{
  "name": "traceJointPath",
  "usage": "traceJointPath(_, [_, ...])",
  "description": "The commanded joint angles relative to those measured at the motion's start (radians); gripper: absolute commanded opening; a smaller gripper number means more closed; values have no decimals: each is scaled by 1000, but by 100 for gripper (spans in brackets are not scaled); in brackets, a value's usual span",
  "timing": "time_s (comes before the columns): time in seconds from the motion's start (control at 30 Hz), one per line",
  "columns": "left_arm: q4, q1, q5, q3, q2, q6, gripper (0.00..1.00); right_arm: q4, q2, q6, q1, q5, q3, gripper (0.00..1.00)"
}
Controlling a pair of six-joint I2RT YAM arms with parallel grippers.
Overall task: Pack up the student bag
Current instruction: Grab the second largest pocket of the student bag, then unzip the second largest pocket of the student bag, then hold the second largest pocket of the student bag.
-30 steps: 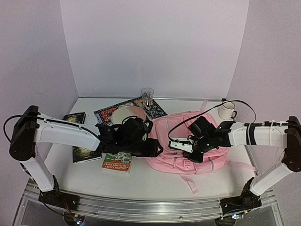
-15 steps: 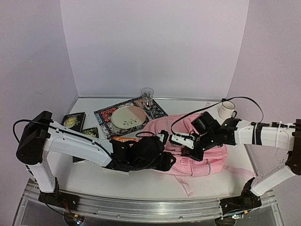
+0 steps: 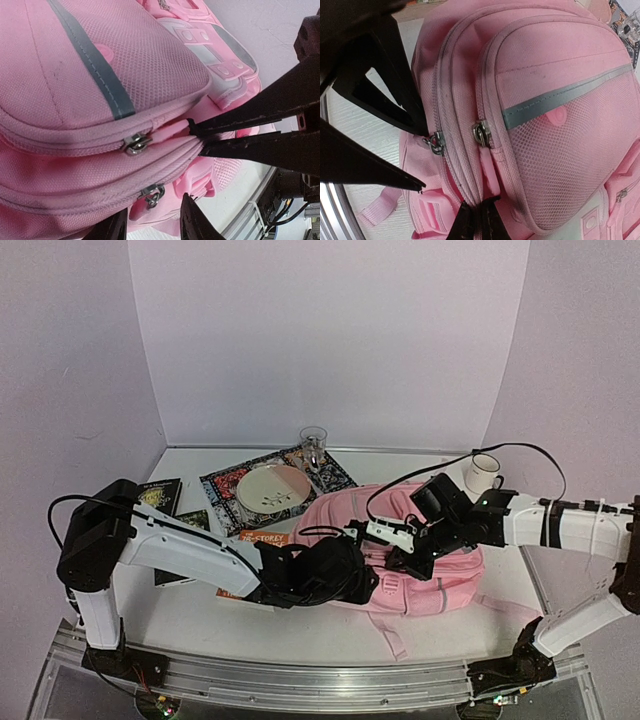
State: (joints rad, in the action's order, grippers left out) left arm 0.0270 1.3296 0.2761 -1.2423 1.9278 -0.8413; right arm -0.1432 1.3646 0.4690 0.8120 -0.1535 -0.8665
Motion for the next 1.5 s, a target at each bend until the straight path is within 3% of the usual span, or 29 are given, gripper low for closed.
traceJointPath(0.0, [34, -3, 55, -63, 25, 13, 25, 21, -57, -24, 4, -58, -60, 0])
traceJointPath(0.17, [3, -3, 90, -23, -17, 6, 0, 10, -94, -19, -1, -14, -35, 0])
traceJointPath(0.47, [-212, -37, 196, 124, -224, 1, 0, -35, -289, 37, -68, 169, 64, 0])
traceJointPath(0.63, [-231, -129, 125, 206, -326, 60, 0, -36, -352, 30, -106, 360, 112, 0])
traceJointPath(0.83, [-247, -191, -47, 155, -298, 188, 0, -39, -361, -23, -178, 492, 128, 0])
traceJointPath(0.97, [-234, -155, -236, 9, -220, 277, 0, -48, -394, -41, -178, 213, 84, 2])
traceJointPath(1.13, [-230, -123, -375, -180, -129, 290, 0, -5, -445, -85, -178, -84, 54, 30])
traceJointPath(1.27, [-228, -123, -434, -257, -82, 278, 0, 15, -463, -105, -177, -210, 39, 45])
traceJointPath(1.47, [-229, -122, -516, -331, -42, 261, 0, 61, -459, -151, -161, -308, 73, 52])
